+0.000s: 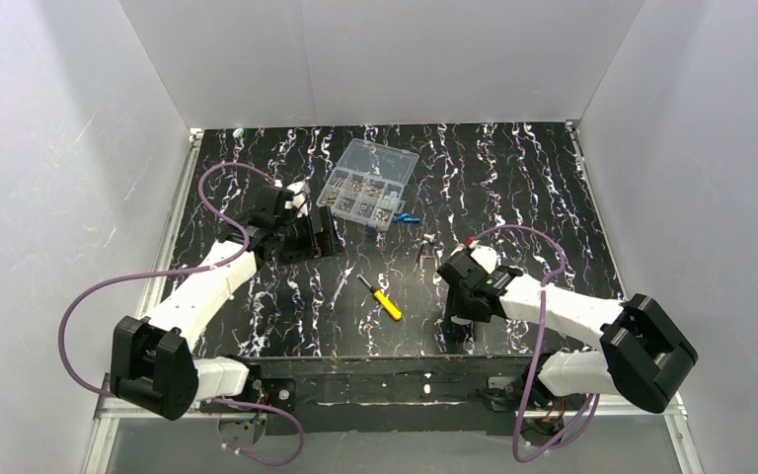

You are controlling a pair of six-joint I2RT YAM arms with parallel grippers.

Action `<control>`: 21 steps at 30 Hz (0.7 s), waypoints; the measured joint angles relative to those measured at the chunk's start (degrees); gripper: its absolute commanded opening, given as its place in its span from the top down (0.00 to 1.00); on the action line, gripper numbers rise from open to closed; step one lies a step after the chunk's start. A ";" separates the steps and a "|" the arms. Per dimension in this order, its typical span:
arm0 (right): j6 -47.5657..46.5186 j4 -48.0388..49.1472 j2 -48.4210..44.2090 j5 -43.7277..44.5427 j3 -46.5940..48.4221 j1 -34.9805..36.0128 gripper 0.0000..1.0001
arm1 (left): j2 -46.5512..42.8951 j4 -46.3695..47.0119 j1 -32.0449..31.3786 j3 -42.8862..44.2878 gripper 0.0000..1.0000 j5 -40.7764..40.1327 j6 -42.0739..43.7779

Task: Load the batteries into the remote control
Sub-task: Pick up the remote control from the center of the board.

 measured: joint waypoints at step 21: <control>-16.61 2.67 -8.76 -6.14 8.85 5.79 0.99 | 4.92 19.15 0.04 -0.04 0.01 6.16 -25.59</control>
